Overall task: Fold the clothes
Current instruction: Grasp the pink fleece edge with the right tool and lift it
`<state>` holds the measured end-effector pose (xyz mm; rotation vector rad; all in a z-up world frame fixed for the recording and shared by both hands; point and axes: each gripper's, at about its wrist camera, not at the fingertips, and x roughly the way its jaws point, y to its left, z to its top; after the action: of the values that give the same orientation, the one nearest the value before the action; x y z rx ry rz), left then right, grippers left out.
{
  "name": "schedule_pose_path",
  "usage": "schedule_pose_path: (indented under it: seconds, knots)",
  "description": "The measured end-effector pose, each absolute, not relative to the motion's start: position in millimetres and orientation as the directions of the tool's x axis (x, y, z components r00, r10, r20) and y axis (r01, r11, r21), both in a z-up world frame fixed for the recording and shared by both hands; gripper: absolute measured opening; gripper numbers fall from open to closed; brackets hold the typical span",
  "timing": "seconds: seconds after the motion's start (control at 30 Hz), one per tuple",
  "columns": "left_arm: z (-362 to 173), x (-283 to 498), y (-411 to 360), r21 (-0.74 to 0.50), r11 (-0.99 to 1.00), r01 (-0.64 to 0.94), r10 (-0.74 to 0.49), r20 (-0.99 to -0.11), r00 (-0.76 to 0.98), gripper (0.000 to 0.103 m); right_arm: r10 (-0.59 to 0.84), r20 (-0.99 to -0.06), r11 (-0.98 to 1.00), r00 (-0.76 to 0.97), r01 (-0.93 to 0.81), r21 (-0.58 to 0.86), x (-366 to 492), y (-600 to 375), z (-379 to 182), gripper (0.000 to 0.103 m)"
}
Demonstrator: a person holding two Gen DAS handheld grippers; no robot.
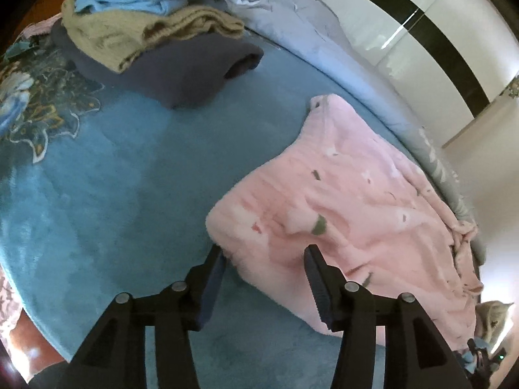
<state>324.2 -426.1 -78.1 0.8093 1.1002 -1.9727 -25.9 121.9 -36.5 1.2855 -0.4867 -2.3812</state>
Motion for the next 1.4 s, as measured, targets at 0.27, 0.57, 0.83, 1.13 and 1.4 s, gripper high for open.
schedule_pose_path:
  seconds: [0.27, 0.57, 0.83, 1.13, 1.4]
  knots:
    - [-83, 328, -437, -0.51, -0.318, 0.799, -0.278, -0.755, -0.593, 0.053, -0.596, -0.646, -0.76, -0.476, 0.075, 0.646, -56, 127, -55, 0.056]
    - [-63, 339, -450, -0.586, -0.28, 0.761, -0.334, -0.683, -0.649, 0.015, -0.639, -0.576, -0.726, -0.509, 0.152, 0.671, -56, 104, -11, 0.007]
    - [-3, 367, -439, -0.606, -0.404, 0.685, -0.405, -0.553, -0.729, 0.014, -0.635, -0.452, -0.734, -0.627, 0.307, 0.606, -4, 128, 69, 0.007]
    - [-66, 387, -425, -0.517, -0.394, 0.76, -0.312, -0.702, -0.64, 0.014, -0.538, -0.684, -0.822, -0.493, 0.126, 0.555, 24, 163, -28, 0.006]
    - [-58, 391, -428, -0.485, -0.446, 0.752, -0.302, -0.709, -0.637, 0.025, -0.493, -0.73, -0.862, -0.474, 0.148, 0.486, 23, 155, -32, 0.01]
